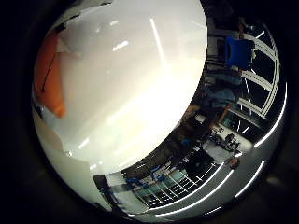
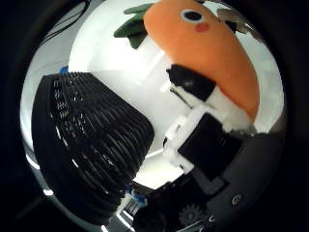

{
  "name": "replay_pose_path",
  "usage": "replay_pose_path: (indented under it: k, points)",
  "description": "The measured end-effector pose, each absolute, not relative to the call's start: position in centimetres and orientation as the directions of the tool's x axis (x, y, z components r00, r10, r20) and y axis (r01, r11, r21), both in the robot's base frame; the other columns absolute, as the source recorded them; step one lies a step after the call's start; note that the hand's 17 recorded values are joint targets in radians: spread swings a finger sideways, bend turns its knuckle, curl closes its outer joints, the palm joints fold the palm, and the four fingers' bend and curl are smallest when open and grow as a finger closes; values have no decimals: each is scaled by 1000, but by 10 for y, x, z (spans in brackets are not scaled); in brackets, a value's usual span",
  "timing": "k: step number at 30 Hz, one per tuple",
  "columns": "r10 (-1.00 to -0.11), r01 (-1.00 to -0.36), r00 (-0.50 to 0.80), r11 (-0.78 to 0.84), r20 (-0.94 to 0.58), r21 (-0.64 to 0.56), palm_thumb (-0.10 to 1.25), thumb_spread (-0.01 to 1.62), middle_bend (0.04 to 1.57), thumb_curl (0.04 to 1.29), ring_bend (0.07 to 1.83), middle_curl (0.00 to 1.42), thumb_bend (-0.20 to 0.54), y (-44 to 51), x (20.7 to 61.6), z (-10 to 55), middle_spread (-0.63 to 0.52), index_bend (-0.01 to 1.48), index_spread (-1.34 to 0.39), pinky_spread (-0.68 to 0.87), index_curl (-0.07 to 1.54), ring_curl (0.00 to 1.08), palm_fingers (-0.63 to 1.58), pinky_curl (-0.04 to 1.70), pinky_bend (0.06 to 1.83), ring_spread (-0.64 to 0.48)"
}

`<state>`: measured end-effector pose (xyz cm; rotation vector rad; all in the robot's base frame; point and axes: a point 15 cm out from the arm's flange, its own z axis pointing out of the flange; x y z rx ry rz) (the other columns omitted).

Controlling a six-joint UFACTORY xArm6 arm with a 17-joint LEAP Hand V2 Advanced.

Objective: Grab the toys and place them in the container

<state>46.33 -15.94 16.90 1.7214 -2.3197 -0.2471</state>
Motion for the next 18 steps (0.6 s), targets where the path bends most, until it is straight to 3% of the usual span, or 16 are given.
replay_pose_path:
  k: [3,7,12,18]
  points:
    - [-959,-918,-260,281,112,278,829,1079,668,403,1008,537,-7,-162,462,172,-330,238,-375,-504,419,353,1150,183,977,-287]
    - [-961,-926,-248,272,121,263,910,1012,896,444,1101,628,-12,-164,461,184,-308,539,-406,-490,576,426,1365,268,1064,-270]
    - [-963,-925,-244,267,118,270,1018,877,1142,562,1282,722,-6,-164,450,209,-237,763,-373,-344,730,525,1234,414,1279,-241]
    - [-966,-936,-236,256,107,240,1044,752,1260,686,1385,792,-15,-161,435,256,-197,917,-340,-260,847,605,1111,527,1367,-223]
